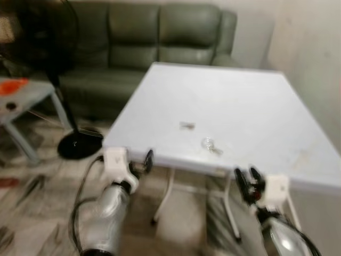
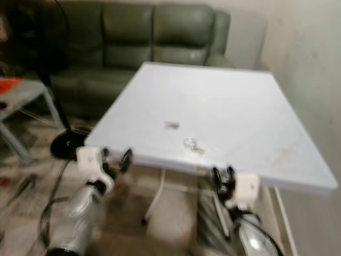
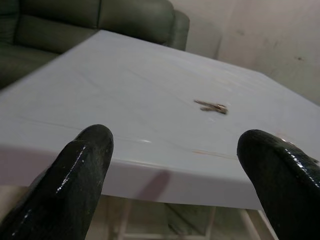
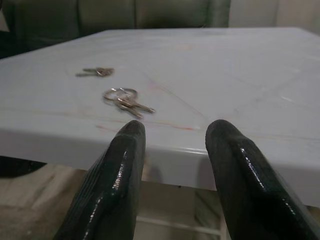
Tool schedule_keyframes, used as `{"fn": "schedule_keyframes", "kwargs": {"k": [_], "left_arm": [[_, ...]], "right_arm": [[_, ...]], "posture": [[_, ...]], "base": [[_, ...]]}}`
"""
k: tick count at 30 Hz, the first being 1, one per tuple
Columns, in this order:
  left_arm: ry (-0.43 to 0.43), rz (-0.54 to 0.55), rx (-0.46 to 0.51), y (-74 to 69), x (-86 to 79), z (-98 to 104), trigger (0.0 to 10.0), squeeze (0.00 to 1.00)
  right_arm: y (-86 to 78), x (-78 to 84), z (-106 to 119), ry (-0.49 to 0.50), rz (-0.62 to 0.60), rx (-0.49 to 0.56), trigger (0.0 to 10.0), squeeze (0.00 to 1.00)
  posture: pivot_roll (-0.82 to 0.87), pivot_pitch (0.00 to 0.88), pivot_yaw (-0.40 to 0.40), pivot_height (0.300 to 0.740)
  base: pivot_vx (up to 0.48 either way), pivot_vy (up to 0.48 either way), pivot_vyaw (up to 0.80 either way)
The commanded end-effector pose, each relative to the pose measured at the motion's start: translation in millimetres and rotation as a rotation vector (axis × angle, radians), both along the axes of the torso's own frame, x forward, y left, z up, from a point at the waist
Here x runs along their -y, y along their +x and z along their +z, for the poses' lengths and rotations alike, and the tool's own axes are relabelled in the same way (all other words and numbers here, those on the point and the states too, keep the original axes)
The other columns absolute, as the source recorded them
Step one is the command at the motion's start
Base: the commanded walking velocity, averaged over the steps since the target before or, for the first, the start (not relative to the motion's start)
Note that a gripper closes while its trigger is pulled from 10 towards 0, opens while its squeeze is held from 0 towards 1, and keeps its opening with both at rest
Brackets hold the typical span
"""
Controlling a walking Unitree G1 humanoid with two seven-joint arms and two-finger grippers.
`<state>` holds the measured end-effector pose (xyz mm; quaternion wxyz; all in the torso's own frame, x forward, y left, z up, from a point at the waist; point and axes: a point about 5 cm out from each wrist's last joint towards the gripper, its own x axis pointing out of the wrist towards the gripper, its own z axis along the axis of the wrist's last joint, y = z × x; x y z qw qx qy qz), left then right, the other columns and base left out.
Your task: Hang keys on a hook
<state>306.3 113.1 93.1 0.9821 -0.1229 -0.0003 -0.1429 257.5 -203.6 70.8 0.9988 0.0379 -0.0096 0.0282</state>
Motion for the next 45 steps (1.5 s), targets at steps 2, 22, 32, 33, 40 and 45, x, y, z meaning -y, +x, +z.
{"fn": "schedule_keyframes", "kwargs": {"k": [2,22,32,33,40,45], "left_arm": [[0.016,0.030,-0.001,1.7,-8.7,1.2,10.0,0.00],[0.007,0.032,0.005,0.8,-7.9,2.5,10.0,0.00],[0.007,0.017,0.010,-0.2,-6.2,2.3,10.0,0.00],[0.007,0.017,0.010,-0.2,-6.2,2.3,10.0,0.00],[0.020,0.028,-0.001,0.4,-5.8,1.3,10.0,0.00],[0.017,0.034,-0.003,0.6,-5.2,1.1,10.0,0.00]], "right_arm": [[3.0,-7.2,3.8,0.013,0.022,0.016,10.0,0.00],[2.1,-7.3,3.8,0.012,0.026,0.017,10.0,0.00],[1.6,-7.7,3.5,0.011,0.029,0.017,10.0,0.00],[1.6,-7.8,3.5,0.011,0.029,0.017,10.0,0.00],[2.1,-8.7,3.8,0.008,0.036,0.019,10.0,0.00],[1.9,-8.6,3.7,0.010,0.037,0.020,10.0,0.00]], "posture": [[-0.01,0.027,-0.034,0.740],[-0.01,0.027,-0.035,0.740],[-0.01,0.021,-0.035,0.740],[-0.01,0.021,-0.035,0.740],[0.00,0.015,-0.036,0.740],[0.00,0.015,-0.036,0.740]], "base": [[0.000,0.000,0.00],[0.036,0.000,0.00],[0.462,0.000,0.00],[0.480,0.000,0.00],[0.460,0.000,0.00],[0.000,0.000,0.00]]}}
